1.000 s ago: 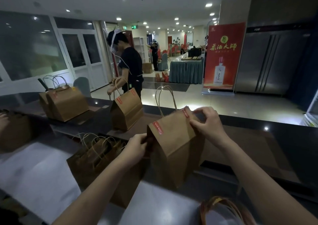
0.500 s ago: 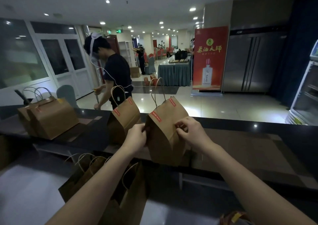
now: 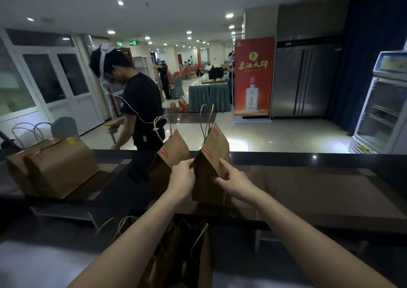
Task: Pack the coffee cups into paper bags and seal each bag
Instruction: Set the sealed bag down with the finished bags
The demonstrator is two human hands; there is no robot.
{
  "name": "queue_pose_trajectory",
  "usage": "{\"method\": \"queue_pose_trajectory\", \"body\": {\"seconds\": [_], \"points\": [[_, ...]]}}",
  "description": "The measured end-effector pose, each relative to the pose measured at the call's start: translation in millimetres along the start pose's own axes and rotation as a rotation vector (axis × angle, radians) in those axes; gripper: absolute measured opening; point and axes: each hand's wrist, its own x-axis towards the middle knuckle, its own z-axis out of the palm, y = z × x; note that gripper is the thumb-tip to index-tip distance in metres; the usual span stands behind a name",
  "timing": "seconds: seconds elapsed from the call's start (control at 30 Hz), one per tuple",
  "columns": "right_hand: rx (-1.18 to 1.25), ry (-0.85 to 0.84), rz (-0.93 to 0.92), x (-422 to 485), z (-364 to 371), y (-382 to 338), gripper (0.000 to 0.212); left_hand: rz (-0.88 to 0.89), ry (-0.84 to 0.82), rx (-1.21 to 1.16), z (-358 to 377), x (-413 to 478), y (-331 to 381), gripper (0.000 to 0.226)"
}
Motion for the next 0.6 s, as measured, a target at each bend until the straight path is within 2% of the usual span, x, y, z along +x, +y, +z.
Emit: {"method": "queue_pose_trajectory", "body": {"seconds": [0.27, 0.5, 0.6], "points": [[0.130, 0.061, 0.029, 28.8, 36.5, -1.6, 0.076, 0.010, -0.079, -0.082, -7.7, 21.9, -26.7, 0.034], [0.182, 0.083, 0.076, 48.8, 60.3, 9.7, 0.074, -0.009, -0.182, -0.045, -5.2, 36.8, -51.6, 0.039], [0.191, 0.102, 0.077, 54.4, 65.3, 10.8, 0.073, -0.022, -0.129, -0.045, -6.2, 39.9, -59.1, 0.038]]}}
